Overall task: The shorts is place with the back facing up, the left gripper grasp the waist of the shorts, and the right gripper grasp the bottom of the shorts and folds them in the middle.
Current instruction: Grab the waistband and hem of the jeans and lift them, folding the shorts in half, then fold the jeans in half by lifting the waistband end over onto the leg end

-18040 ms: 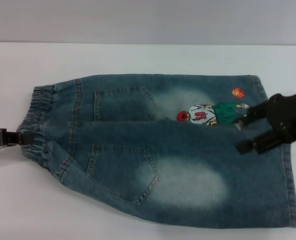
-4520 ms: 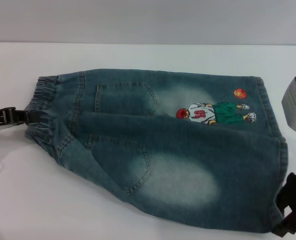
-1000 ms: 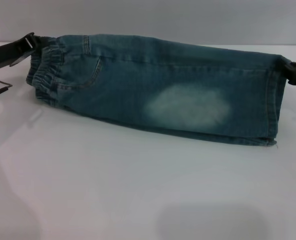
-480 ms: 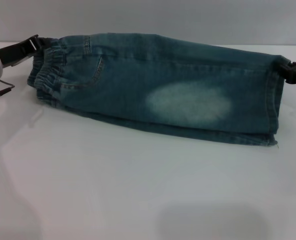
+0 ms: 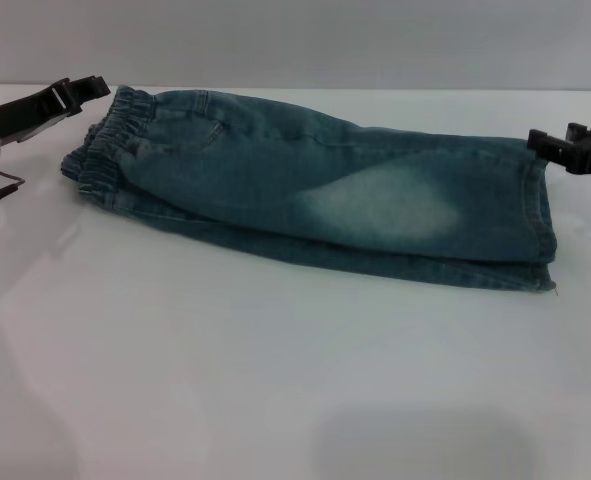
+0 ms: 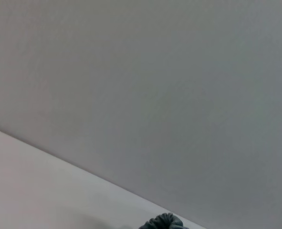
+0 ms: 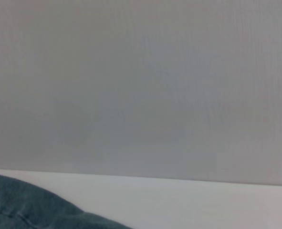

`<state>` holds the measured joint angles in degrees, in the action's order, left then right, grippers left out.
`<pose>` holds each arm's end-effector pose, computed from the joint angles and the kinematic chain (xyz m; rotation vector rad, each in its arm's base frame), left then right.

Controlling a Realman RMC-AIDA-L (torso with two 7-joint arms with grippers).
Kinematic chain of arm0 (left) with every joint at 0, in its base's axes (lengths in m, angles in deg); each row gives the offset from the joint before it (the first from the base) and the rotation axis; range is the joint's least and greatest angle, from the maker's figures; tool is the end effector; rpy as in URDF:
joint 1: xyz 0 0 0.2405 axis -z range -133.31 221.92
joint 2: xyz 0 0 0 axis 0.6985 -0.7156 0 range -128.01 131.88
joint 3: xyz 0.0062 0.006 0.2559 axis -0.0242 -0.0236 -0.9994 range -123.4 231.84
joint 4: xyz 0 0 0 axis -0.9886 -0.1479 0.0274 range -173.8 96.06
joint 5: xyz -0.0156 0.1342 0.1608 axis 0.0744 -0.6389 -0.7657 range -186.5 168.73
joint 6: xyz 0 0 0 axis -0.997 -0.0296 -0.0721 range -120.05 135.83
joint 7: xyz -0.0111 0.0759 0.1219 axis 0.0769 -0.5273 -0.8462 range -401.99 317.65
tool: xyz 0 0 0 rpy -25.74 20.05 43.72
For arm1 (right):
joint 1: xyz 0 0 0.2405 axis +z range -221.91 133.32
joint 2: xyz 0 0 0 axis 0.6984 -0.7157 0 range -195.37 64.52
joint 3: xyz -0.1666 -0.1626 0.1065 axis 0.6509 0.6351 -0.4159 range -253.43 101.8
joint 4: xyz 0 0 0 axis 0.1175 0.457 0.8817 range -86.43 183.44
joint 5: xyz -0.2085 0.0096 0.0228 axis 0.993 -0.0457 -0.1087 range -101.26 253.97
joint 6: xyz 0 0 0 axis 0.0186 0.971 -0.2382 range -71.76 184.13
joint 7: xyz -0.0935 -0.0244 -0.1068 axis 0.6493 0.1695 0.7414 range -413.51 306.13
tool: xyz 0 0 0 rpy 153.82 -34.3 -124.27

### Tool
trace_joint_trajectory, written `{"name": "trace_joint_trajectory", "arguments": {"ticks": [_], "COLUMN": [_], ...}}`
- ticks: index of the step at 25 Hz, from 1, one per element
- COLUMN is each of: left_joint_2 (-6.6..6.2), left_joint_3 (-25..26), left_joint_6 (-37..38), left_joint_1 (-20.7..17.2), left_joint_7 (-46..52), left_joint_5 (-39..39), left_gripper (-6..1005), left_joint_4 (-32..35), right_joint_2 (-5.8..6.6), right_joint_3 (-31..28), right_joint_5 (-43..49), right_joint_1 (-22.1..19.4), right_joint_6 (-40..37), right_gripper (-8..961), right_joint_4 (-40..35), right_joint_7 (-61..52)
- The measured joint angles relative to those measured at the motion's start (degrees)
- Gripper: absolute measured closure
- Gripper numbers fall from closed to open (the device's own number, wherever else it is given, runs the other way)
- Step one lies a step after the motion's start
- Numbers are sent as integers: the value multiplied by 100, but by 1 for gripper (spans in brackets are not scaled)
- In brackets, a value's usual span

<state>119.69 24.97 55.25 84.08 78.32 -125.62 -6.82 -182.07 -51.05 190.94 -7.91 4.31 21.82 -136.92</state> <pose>-0.2994 0.4346 0.0420 -1.7410 -1.4762 -0.7381 0.3277 0.4057 0.0326 -2.0204 0.9932 0.4919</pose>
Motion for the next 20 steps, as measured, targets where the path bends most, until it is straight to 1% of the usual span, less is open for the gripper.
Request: {"name": "trace_joint_trajectory", "arguments": {"ticks": [3,6,7,8,11,16,20], "left_joint_2": [-6,-24,-51,-51,-173,-272,-283], "left_joint_3": [0,-1,-2,-2,-8,-51,-196], "left_joint_6": [18,151,305,305,866,1247,1212], "left_joint_1": [-37,-72,-80,-80,-109,-267,-401], "left_joint_7": [-2,-122,-273,-273,-900,-1498,-2220], "left_joint_5": [59,138,161,161,169,147,149], "left_gripper": [594,513,466,419,278,155,156], "left_joint_4": [14,42,57,57,75,117,124], "right_joint_2": [-7,-13,-21,-27,-44,-67,-73], "right_joint_3": [115,107,94,88,128,135,137], "right_joint_5": [33,25,16,4,-50,-66,-69], "right_joint_1": [-41,-106,-125,-135,-140,-141,-118], "right_joint_6": [13,5,-2,-12,-16,-62,-211], "right_gripper": [431,316,316,316,316,316,316], "right_joint_4": [42,59,54,43,32,31,31], "right_joint_7": [-24,-25,-18,-12,28,70,72]}}
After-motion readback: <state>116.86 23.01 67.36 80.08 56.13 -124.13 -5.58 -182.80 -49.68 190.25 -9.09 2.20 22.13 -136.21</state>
